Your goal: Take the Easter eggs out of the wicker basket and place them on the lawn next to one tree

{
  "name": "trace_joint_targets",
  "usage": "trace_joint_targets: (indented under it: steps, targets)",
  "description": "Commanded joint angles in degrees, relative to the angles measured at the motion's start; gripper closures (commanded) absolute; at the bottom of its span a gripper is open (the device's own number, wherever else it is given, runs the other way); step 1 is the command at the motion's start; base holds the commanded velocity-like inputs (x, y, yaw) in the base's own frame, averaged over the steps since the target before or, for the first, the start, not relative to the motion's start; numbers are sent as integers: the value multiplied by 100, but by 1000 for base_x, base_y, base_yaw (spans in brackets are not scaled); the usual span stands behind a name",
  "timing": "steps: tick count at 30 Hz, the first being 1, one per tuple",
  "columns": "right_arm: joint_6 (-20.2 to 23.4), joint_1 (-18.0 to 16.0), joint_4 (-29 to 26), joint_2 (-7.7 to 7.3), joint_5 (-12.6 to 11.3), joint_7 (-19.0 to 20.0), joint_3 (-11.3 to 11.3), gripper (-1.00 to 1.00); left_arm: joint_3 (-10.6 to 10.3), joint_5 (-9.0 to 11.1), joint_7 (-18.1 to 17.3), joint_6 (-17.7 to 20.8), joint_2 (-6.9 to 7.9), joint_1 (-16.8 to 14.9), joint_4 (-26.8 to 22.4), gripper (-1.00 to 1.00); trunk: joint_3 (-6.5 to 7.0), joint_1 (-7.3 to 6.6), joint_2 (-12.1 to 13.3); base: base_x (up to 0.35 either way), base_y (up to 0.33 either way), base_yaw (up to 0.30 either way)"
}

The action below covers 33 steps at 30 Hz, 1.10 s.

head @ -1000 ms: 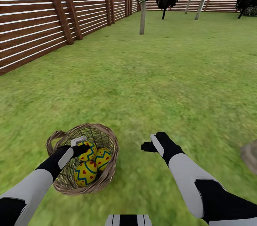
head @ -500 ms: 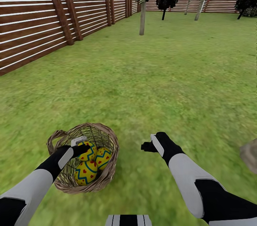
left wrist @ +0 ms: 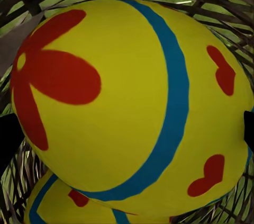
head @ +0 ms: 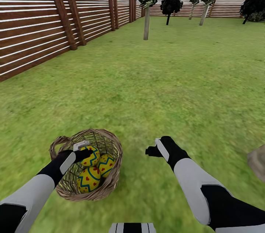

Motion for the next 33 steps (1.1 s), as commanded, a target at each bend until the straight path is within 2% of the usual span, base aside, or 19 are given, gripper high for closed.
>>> trace_joint_targets:
  steps: [1, 26, 33]
  targets:
    - [16, -2, -8, 6, -51, -50, -34, -100, -45, 60, 53, 19, 8, -1, -14, 100, -5, -1, -2, 0, 0, 0]
    - [16, -2, -8, 6, -54, -50, -34, -100, -45, 52, 69, -5, 8, -1, -17, 100, -5, -1, -2, -15, 0, 0]
    - [16, -2, -8, 6, -52, -50, -34, -100, -45, 60, 54, 16, 8, -1, -14, 100, 106, -14, 5, 0, 0, 0]
